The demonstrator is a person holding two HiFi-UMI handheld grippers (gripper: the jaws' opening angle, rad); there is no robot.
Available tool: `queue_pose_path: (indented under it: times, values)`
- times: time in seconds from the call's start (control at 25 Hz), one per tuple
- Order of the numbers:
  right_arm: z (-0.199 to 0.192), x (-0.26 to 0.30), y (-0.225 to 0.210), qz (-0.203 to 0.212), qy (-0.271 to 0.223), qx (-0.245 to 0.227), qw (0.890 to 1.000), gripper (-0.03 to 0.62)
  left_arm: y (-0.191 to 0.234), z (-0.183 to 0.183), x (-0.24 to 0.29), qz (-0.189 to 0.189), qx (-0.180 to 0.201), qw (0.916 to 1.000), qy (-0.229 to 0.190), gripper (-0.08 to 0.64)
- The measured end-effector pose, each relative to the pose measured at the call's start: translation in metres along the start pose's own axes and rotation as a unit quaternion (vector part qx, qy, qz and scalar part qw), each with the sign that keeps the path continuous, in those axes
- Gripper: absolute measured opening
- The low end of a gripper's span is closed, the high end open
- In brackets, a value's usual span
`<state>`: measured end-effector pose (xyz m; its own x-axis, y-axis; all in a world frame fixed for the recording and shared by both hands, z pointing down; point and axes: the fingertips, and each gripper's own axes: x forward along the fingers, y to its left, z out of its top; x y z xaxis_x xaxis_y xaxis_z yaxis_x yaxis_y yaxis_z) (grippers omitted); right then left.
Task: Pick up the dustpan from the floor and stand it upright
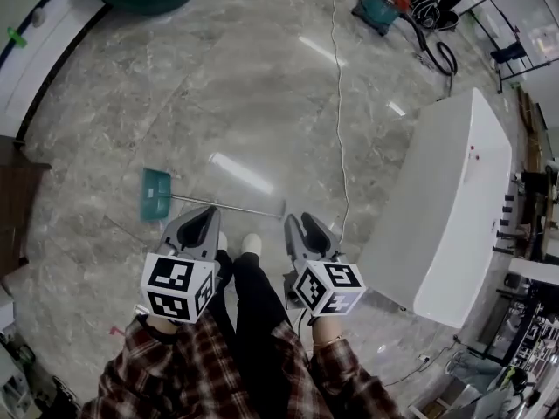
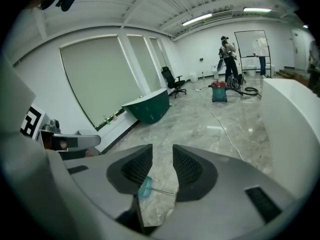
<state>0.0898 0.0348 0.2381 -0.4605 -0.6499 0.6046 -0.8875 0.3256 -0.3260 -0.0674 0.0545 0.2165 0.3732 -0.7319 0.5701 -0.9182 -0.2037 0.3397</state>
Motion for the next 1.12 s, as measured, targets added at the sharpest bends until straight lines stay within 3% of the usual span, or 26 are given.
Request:
queue_pose_path:
  times: [0.2, 0.4, 0.76, 1.12]
  values:
    - [-0.017, 0.008, -0.042, -0.025, 0.005, 0.031, 0.999, 0.121, -0.018, -0.019, 0.031, -0.016, 0.003, 0.9996, 0.025, 0.002]
    - [-0.051, 0.025, -0.079, -0.044, 0.016, 0.041, 0.998, 0.121, -0.02, -0.064, 0.056, -0.018, -0.006, 0.9982, 0.056, 0.0]
    - [-0.136, 0.093, -0.158, -0.079, 0.051, 0.067, 0.993, 0.12, -0.002, -0.123, 0.138, -0.001, -0.007, 0.9971, 0.076, 0.001]
    - [-0.23, 0.156, -0.24, -0.114, 0.088, 0.126, 0.982, 0.121, 0.007, -0.214, 0.238, -0.019, 0.002, 0.9903, 0.138, 0.0]
